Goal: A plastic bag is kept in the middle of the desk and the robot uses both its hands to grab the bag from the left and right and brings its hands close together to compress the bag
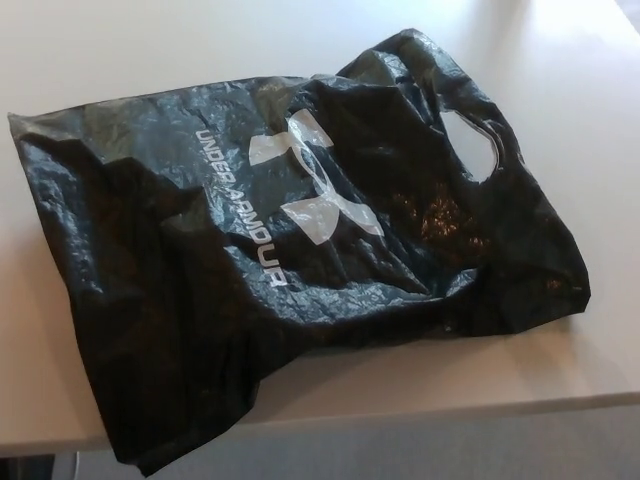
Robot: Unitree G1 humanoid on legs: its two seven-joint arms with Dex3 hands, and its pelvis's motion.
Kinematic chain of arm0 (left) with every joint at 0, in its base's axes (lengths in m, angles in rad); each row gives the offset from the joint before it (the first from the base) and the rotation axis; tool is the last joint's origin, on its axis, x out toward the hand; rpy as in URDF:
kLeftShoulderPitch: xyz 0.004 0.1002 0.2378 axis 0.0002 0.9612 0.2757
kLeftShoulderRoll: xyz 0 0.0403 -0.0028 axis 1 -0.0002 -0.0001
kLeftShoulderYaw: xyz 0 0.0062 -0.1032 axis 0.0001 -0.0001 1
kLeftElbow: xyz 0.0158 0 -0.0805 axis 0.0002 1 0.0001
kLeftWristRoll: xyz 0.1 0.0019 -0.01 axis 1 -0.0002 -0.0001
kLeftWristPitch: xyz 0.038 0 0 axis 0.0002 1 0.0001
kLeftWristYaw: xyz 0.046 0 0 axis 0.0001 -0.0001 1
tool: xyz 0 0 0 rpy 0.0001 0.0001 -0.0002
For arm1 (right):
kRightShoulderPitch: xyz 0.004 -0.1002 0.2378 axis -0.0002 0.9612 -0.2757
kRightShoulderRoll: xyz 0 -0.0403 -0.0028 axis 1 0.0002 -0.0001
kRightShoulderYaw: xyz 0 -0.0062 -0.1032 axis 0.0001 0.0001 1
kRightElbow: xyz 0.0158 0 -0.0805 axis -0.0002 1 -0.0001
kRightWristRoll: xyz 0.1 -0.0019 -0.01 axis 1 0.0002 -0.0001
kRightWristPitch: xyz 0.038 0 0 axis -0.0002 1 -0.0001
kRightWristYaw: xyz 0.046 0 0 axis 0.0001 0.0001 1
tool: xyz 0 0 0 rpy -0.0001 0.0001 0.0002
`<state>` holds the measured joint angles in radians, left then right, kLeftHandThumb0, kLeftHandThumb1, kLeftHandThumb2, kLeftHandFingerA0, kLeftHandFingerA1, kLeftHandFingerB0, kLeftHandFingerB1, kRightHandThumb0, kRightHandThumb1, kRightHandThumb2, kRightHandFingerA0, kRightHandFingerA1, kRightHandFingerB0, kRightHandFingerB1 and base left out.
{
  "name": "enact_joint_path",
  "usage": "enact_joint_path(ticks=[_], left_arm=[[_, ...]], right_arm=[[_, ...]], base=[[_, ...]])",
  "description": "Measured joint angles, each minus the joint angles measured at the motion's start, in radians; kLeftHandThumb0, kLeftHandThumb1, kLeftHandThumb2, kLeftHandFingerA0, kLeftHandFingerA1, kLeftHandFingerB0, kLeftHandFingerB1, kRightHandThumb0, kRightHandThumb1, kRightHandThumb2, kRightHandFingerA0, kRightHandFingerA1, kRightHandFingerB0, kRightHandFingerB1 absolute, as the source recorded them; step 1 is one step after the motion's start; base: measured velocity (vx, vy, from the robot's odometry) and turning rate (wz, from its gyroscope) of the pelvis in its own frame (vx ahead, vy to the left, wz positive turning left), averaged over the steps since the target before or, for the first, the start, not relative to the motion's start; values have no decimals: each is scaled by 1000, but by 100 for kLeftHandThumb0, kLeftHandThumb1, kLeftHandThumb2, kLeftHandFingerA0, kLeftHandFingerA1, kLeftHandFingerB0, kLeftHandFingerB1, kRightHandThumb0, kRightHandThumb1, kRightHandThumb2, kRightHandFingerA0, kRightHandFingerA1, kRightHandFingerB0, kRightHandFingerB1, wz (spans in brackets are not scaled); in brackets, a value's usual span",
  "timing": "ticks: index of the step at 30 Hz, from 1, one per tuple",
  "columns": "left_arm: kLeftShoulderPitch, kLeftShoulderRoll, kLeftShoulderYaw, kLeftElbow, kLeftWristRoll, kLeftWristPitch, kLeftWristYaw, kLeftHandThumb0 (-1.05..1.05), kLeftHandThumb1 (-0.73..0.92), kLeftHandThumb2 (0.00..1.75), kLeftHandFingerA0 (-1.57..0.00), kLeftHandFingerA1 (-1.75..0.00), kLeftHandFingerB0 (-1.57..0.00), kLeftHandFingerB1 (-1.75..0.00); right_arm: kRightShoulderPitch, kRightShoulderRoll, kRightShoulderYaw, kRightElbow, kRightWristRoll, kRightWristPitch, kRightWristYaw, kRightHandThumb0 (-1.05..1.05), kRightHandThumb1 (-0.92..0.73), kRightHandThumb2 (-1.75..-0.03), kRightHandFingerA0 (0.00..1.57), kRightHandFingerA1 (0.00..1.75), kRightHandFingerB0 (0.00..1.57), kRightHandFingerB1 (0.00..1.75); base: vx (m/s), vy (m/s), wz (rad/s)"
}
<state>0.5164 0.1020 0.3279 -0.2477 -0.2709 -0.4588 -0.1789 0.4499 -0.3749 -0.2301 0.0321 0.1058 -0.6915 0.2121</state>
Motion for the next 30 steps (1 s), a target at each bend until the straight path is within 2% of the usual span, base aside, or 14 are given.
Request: enact_joint_path(ticks=[1,4,5,6,7,8,12,13,22,23,24,26,27,30], left_arm=[[23,-10,-6,2,-4,-14,-8,-73,75,102,-9,-43,-6,-37],[80,-35,-24,16,-12,-58,-28,-75,75,107,-12,-47,0,-33],[95,-42,-30,22,-13,-70,-34,-69,75,111,-6,-45,0,-32],[114,-52,-39,35,-14,-89,-42,-77,77,110,-13,-47,0,-29],[119,-55,-40,39,-14,-95,-44,-77,77,110,-13,-47,0,-29],[134,-64,-47,58,-15,-116,-53,-76,78,111,-14,-47,0,-29],[156,-75,-63,94,-15,-169,-74,-74,74,108,-15,-47,0,-34],[157,-78,-67,104,-15,-183,-80,-73,74,100,-9,-41,-6,-37],[109,-58,-85,154,-56,-291,-147,-80,69,105,-11,-46,0,-33],[103,-54,-83,160,-60,-299,-153,-79,67,104,-15,-47,0,-36],[95,-48,-81,169,-66,-309,-162,-70,63,103,-10,-47,0,-38],[84,-35,-80,185,-77,-324,-179,-70,64,103,-10,-47,0,-37],[80,-31,-79,191,-80,-329,-184,-36,51,109,0,-48,0,-48],[65,-24,-73,214,-89,-354,-199,-36,51,108,0,-48,0,-48]], right_arm=[[26,1,6,-2,2,-13,5,-65,-71,-88,0,24,0,16],[82,3,30,0,9,-48,20,-66,-71,-88,0,24,0,18],[93,3,36,3,11,-58,24,-63,-89,-66,2,26,1,25],[104,4,45,9,15,-74,31,-70,-65,-99,0,29,2,31],[106,4,47,12,15,-78,32,-70,-65,-99,0,29,2,31],[107,4,57,21,17,-95,39,-58,-84,-74,6,15,5,20],[109,4,78,32,22,-138,56,-57,-87,-73,6,17,6,23],[108,5,82,33,23,-150,60,-68,-67,-100,0,28,4,32],[99,43,94,35,52,-244,81,-67,-72,-107,1,41,3,43],[100,47,91,34,51,-246,80,-66,-92,-71,10,33,13,33],[101,53,84,32,46,-250,80,-34,-63,-117,0,49,0,48],[103,58,77,28,42,-254,80,-33,-64,-117,0,49,0,48],[104,59,75,27,41,-255,80,-33,-64,-117,0,49,0,47],[100,69,63,28,31,-264,78,-33,-64,-117,0,48,0,47]], base=[[0,0,0],[0,0,0],[0,0,0],[0,0,0],[0,0,0],[0,0,0],[0,0,0],[0,0,0],[0,0,0],[0,0,0],[0,0,0],[0,0,0],[0,0,0],[0,0,0]])
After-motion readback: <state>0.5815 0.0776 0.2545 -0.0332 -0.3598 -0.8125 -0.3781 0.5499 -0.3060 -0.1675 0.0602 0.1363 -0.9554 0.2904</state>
